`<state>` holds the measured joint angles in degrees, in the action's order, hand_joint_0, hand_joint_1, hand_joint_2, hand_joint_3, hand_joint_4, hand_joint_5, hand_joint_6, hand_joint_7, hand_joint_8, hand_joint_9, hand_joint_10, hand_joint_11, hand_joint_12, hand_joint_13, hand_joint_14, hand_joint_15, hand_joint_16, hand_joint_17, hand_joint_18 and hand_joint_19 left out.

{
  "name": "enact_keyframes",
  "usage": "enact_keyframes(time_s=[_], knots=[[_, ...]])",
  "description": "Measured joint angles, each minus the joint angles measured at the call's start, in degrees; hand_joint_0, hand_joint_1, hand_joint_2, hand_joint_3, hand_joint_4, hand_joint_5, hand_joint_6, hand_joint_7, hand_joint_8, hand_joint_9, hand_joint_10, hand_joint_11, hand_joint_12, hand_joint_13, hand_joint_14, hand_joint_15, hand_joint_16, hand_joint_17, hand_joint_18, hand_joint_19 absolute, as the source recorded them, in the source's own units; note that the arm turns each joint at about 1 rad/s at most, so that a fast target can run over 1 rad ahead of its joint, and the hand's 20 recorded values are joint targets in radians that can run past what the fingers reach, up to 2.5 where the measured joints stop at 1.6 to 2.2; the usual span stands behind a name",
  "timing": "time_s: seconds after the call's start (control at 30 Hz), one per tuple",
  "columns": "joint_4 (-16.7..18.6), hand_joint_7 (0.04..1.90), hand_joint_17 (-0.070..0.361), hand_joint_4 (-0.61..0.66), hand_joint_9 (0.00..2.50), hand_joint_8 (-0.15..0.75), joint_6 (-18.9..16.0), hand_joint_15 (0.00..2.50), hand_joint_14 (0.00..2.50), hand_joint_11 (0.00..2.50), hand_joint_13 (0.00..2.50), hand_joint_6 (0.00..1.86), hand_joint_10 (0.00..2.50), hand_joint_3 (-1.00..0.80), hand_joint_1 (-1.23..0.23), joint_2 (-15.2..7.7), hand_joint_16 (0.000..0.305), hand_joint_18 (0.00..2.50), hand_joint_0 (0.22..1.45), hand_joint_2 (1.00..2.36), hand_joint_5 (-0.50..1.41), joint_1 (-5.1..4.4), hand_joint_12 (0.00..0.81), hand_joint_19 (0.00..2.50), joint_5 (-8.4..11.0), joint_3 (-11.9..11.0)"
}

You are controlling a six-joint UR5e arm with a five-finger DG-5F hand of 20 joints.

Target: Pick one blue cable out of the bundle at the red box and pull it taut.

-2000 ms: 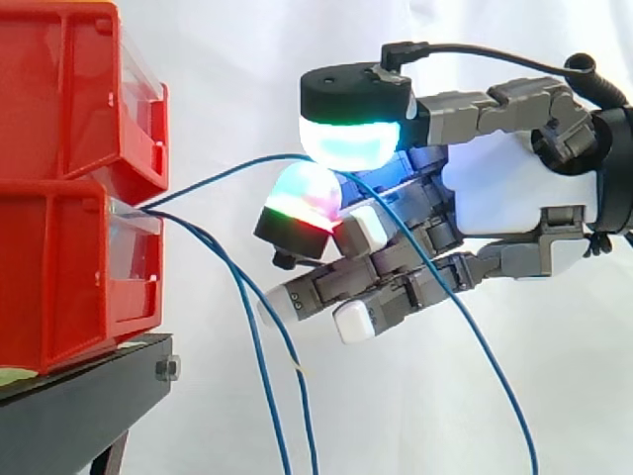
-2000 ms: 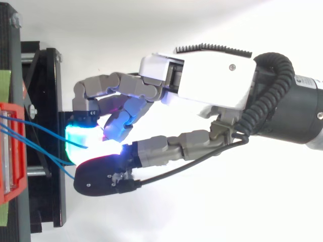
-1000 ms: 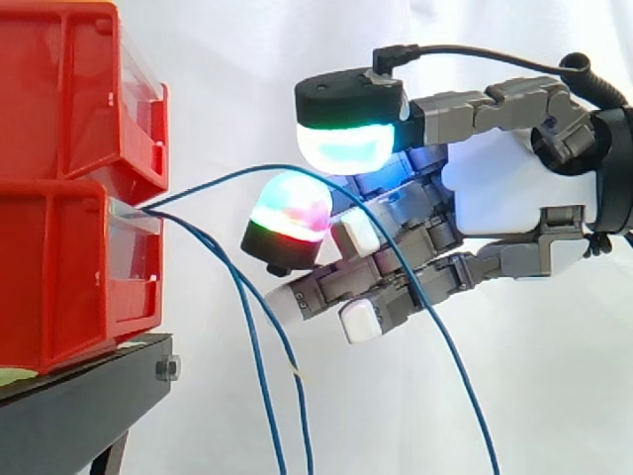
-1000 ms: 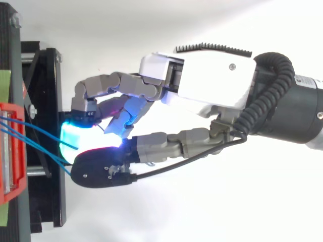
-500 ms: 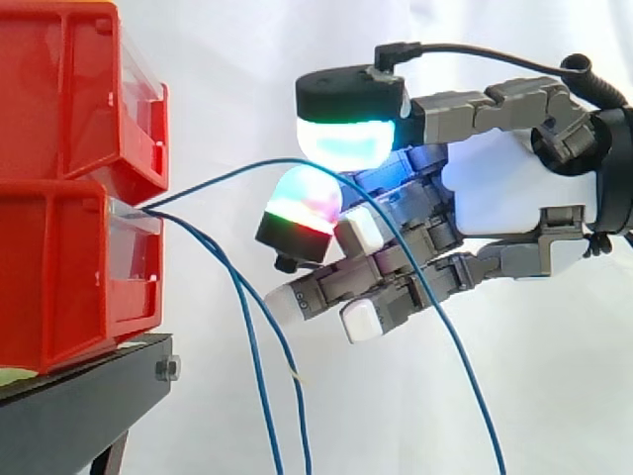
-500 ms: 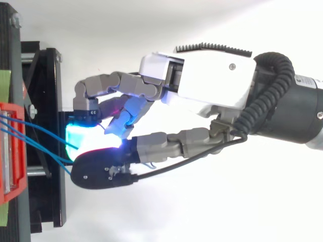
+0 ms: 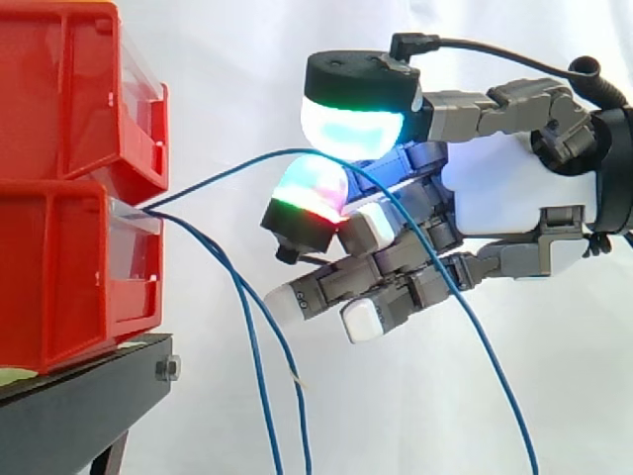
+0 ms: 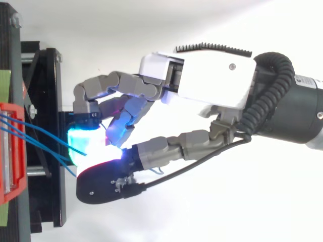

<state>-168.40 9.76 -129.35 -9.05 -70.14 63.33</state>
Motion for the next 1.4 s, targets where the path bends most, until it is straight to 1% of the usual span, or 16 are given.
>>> enact_keyframes(time_s=[0.13, 0.17, 0.3, 0.5, 0.63, 0.7, 1.1, 1.2, 1.4], knots=[[0.00, 1.30, 0.136, 0.22, 1.03, 0.390, 0.00, 0.23, 0.01, 0.88, 0.57, 0.73, 0.02, -0.21, -0.73, 0.00, 0.060, 0.74, 0.57, 1.02, -0.08, 0.00, 0.431, 0.45, 0.00, 0.00], [0.00, 1.34, 0.136, 0.20, 1.03, 0.390, 0.00, 0.23, 0.01, 0.88, 0.57, 0.72, 0.02, -0.19, -0.73, -0.01, 0.060, 0.75, 0.57, 1.02, -0.08, 0.00, 0.431, 0.44, 0.00, 0.01], [0.00, 1.30, 0.135, 0.20, 1.04, 0.389, 0.00, 0.22, 0.01, 0.90, 0.57, 0.79, 0.02, -0.11, -0.77, 0.00, 0.060, 0.75, 0.58, 1.03, -0.09, 0.00, 0.430, 0.44, 0.00, 0.02], [-0.27, 1.31, 0.132, 0.13, 1.12, 0.359, -0.14, 0.22, 0.01, 0.90, 0.62, 0.79, 0.02, 0.04, -0.81, 0.01, 0.059, 0.81, 0.57, 1.03, -0.06, -0.01, 0.418, 0.42, 0.00, 0.02], [-0.96, 1.39, 0.132, 0.16, 1.15, 0.364, -0.29, 0.23, 0.01, 0.93, 0.64, 0.79, 0.02, 0.07, -0.82, 0.03, 0.059, 0.82, 0.56, 1.04, -0.06, -0.05, 0.419, 0.41, 0.00, 0.03], [-1.48, 1.40, 0.132, 0.18, 1.17, 0.373, -0.32, 0.24, 0.01, 0.96, 0.65, 0.81, 0.02, 0.07, -0.82, 0.02, 0.059, 0.83, 0.56, 1.03, -0.06, -0.11, 0.419, 0.41, 0.00, 0.04], [-3.49, 1.37, 0.133, 0.20, 1.15, 0.372, -1.57, 0.24, 0.01, 0.95, 0.64, 0.81, 0.02, 0.04, -0.81, 0.21, 0.059, 0.82, 0.57, 1.03, -0.06, -0.42, 0.423, 0.41, 0.11, 0.04], [-4.55, 1.37, 0.133, 0.20, 1.15, 0.381, -1.94, 0.24, 0.01, 0.95, 0.64, 0.81, 0.02, 0.03, -0.81, 0.46, 0.059, 0.82, 0.57, 1.03, -0.06, -0.43, 0.423, 0.42, -0.02, 0.04], [-7.91, 1.38, 0.134, 0.20, 1.14, 0.383, -2.87, 0.24, 0.01, 0.95, 0.63, 0.81, 0.02, 0.04, -0.81, 1.07, 0.059, 0.81, 0.57, 1.03, -0.07, -0.44, 0.422, 0.43, -0.40, 0.04]])
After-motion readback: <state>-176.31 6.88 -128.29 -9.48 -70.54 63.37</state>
